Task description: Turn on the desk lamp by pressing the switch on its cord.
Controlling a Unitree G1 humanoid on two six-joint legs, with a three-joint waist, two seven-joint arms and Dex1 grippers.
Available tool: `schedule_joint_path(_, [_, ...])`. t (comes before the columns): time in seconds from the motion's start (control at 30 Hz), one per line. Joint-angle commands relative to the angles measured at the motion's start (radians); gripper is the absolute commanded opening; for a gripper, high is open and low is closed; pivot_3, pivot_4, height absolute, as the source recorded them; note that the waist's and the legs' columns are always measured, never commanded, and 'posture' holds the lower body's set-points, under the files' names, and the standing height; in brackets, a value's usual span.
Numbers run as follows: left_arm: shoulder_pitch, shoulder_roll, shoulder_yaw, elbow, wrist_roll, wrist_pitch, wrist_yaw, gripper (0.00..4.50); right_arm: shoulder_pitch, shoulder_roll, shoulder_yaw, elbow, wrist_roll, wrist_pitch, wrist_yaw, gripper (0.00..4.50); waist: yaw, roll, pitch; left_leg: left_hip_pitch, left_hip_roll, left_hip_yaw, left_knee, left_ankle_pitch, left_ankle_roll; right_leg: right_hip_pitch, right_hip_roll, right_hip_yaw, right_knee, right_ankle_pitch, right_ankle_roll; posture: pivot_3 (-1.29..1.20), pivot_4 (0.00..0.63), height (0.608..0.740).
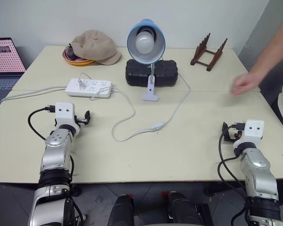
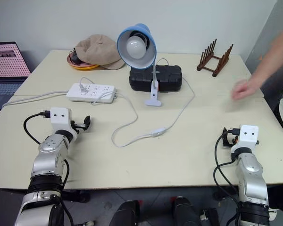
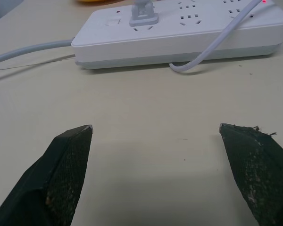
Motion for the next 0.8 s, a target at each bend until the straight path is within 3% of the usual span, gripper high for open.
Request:
schedule_joint_path(0.03, [-0.025, 0.027, -0.002, -0.017, 0.006, -0.004, -0.011, 4.48, -0.002, -0.005, -0.022, -0.037, 0.000, -0.025, -0.011, 4.50, 0.000, 0.000, 0.000, 0.000, 0.000, 0.000, 0.000, 0.000, 0.000, 0.000, 0.000, 0.000, 0.000, 0.000, 0.000, 0.00, 0.150, 0.740])
schedule_joint_path(0.17, [-0.025, 0.038, 0.006, -0.019, -0.007, -0.012, -0.036, 4.48, -0.001, -0.007, -0.018, -0.038, 0.001, -0.027, -0.009, 4.50, 0.000, 0.000, 0.000, 0.000, 0.000, 0.000, 0.000, 0.000, 0.000, 0.000, 0.000, 0.000, 0.000, 0.000, 0.000, 0.00, 0.150, 0.740])
schedule_joint_path(0.27, [-0.023, 0.072, -0.016, -0.042, -0.031, 0.012, -0.144, 4.48, 0.011, -0.026, -0.002, -0.065, 0.025, -0.049, 0.058, 4.50, -0.001, 0.000, 0.000, 0.000, 0.000, 0.000, 0.000, 0.000, 0.000, 0.000, 0.000, 0.000, 0.000, 0.000, 0.000, 0.00, 0.150, 0.740])
schedule_joint_path(0.43, [-0.045, 0.189, -0.099, -0.119, -0.068, 0.080, -0.428, 4.48, 0.022, -0.096, 0.023, -0.147, 0.140, 0.022, 0.264, 4.50, -0.005, 0.000, 0.000, -0.001, 0.000, 0.000, -0.001, 0.000, 0.000, -0.001, 0.000, 0.000, -0.001, 0.000, 0.000, 0.00, 0.150, 0.740])
schedule_joint_path(0.6, [-0.160, 0.349, -0.257, -0.208, -0.098, 0.176, -0.807, 4.48, 0.060, -0.301, 0.107, -0.344, 0.355, 0.180, 0.633, 4.50, -0.005, 0.000, 0.001, -0.002, 0.000, 0.000, -0.001, 0.000, 0.000, -0.002, 0.000, 0.000, -0.001, -0.001, -0.002, 0.00, 0.150, 0.740])
schedule_joint_path(0.73, [-0.226, 0.356, -0.351, -0.283, -0.118, 0.226, -0.955, 4.48, 0.077, -0.382, 0.133, -0.424, 0.452, 0.272, 0.715, 4.50, -0.001, 0.000, 0.000, -0.003, 0.000, 0.000, -0.001, 0.000, 0.000, -0.001, 0.000, -0.001, -0.004, -0.001, -0.002, 0.00, 0.150, 0.740])
schedule_joint_path(0.8, [-0.280, 0.300, -0.436, -0.328, -0.105, 0.245, -0.992, 4.48, 0.090, -0.399, 0.168, -0.458, 0.434, 0.279, 0.722, 4.50, -0.001, 0.000, 0.001, -0.003, 0.000, 0.000, -0.001, 0.000, 0.000, -0.001, -0.001, 0.000, -0.005, -0.001, -0.002, 0.00, 0.150, 0.740])
